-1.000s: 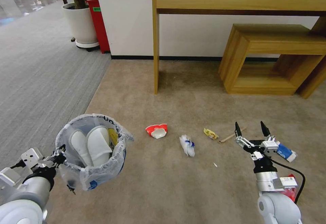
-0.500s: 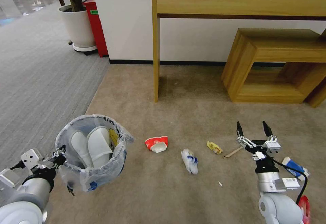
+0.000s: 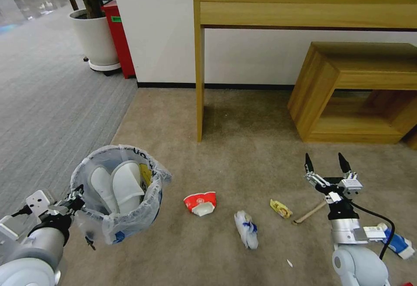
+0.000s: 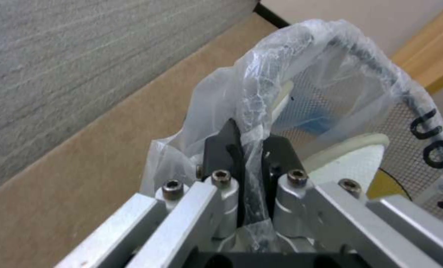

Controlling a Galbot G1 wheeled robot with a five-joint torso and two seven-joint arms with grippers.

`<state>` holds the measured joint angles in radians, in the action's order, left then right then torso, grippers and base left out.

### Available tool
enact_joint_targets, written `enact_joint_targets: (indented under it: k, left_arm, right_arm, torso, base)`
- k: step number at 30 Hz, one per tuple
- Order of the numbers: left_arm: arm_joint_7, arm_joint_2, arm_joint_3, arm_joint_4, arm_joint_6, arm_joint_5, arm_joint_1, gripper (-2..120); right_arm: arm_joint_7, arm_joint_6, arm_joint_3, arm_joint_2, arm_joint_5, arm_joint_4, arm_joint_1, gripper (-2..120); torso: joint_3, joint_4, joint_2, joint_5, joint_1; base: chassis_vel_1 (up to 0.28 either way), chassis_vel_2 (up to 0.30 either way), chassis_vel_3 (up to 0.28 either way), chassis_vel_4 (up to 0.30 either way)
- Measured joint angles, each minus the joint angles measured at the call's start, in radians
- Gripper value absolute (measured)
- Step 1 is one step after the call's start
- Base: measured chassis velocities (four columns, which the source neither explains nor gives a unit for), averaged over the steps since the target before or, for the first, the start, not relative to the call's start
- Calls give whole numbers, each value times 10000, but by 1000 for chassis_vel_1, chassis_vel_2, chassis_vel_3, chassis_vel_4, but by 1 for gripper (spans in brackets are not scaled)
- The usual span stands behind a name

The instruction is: Pick up the trash bin and place the garbage on the floor into it.

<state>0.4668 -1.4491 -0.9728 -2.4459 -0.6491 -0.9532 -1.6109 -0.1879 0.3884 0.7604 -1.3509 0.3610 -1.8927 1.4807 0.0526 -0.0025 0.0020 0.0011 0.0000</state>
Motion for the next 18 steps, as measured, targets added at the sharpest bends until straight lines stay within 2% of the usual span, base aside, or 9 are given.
enact_joint_targets:
  k: [11, 18]
  left_arm:
    - [0, -34, 114, 89, 1, 71, 68, 3]
    - [-3, -49, 128, 64, 3, 153, 47, 3]
  right_arm:
    - [16, 18, -153, 23, -5, 139, -105, 100]
    - [206, -357, -496, 117, -432, 134, -48, 100]
  torso:
    - [3, -1, 0, -3, 1]
    - [-1, 1, 0, -3, 0]
  base:
    - [-151, 159, 143, -145]
    - [-25, 39, 30, -22]
